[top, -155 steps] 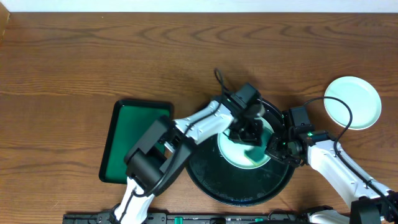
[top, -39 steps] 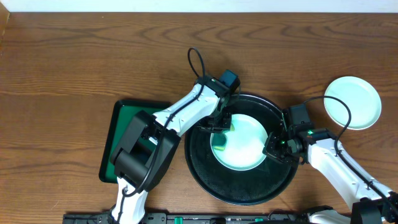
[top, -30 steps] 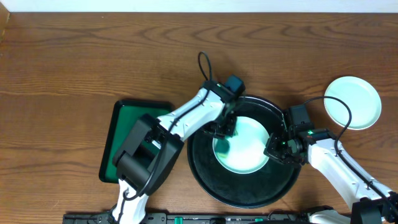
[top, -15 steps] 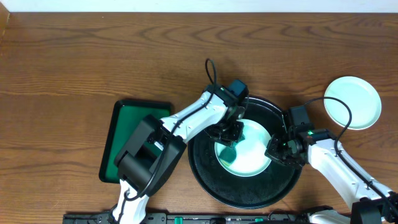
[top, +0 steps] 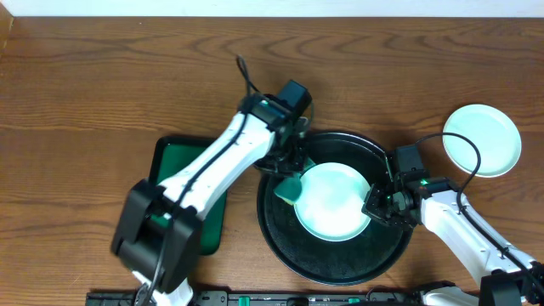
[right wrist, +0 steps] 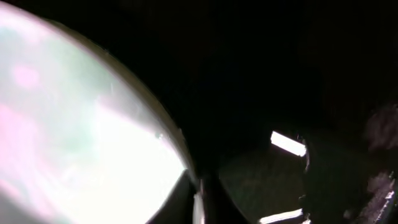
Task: Clean dirty plates on tray and stack at the side
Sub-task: 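Withdraw the left gripper with the sponge back over the green tray, then lift and tilt the scrubbed plate with the right gripper toward the right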
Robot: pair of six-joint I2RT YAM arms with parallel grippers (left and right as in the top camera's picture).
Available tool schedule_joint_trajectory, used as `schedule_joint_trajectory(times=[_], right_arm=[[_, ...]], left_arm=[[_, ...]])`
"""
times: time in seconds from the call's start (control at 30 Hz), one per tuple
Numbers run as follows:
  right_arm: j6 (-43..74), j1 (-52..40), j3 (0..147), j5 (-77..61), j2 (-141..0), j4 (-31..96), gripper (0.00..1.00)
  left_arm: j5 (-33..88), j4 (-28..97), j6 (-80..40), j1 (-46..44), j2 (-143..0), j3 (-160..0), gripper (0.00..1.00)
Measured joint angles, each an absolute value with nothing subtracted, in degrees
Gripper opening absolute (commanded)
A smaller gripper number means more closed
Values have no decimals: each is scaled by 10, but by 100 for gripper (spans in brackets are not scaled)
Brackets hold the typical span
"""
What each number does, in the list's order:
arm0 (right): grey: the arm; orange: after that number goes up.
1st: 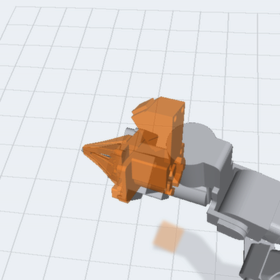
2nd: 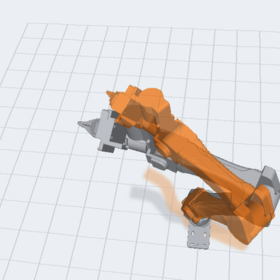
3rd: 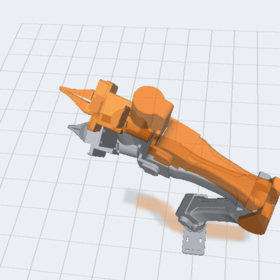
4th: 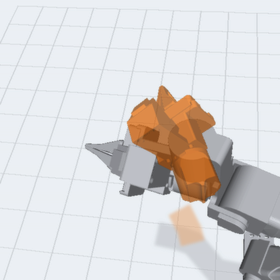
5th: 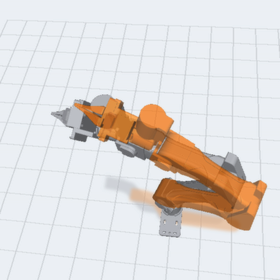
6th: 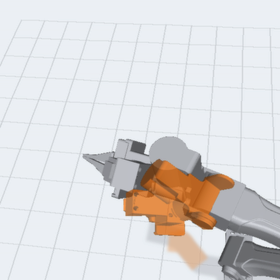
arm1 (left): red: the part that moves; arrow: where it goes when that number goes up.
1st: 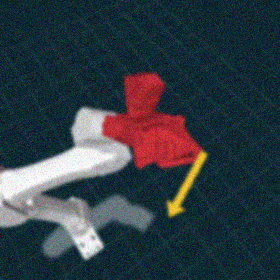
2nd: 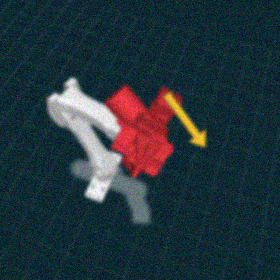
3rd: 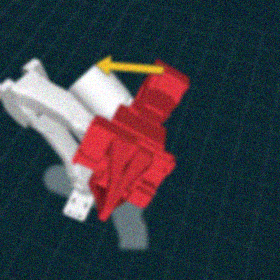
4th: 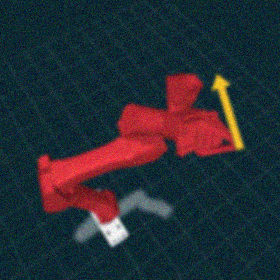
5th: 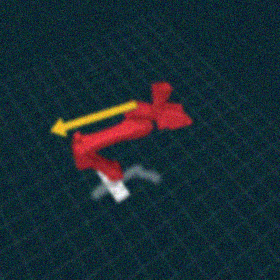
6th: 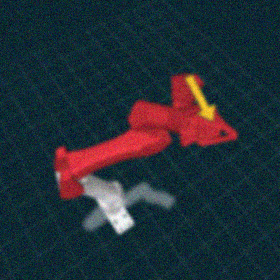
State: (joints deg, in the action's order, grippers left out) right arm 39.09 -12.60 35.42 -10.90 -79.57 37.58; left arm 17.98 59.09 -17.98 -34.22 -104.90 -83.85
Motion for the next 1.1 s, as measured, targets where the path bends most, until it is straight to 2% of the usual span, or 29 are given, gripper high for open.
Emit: schedule_joint_trajectory(times=[0.07, 0.1, 0.13, 0.17, 0.27, 0.3, 0.43, 0.83, 0.9, 0.97, 1.1], right_arm=[[390, -124, 350, -91, -798, 362, 60], [389, -124, 349, -88, -798, 356, 68], [386, -123, 349, -91, -798, 349, 69], [380, -124, 349, -99, -797, 341, 65], [372, -125, 349, -94, -796, 326, 41], [369, -125, 347, -91, -797, 317, 38], [362, -124, 337, -82, -798, 281, 37], [409, -123, 287, -88, -794, 134, 25], [418, -123, 279, -91, -793, 119, 19], [426, -122, 273, -102, -792, 106, 9], [447, -121, 267, -112, -797, 91, 1]], left_arm=[[124, 626, -189, -338, -1032, -842, 8], [106, 638, -193, -336, -1029, -842, 7], [93, 650, -196, -332, -1029, -842, 7], [84, 659, -197, -328, -1029, -842, 7], [62, 671, -200, -308, -1029, -842, 7], [57, 671, -201, -301, -1029, -842, 7], [47, 671, -206, -274, -1029, -842, 7], [41, 676, -209, -212, -1029, -842, 11], [41, 677, -210, -206, -1029, -842, 11], [41, 677, -210, -202, -1029, -842, 11], [41, 677, -210, -199, -1029, -842, 11]])
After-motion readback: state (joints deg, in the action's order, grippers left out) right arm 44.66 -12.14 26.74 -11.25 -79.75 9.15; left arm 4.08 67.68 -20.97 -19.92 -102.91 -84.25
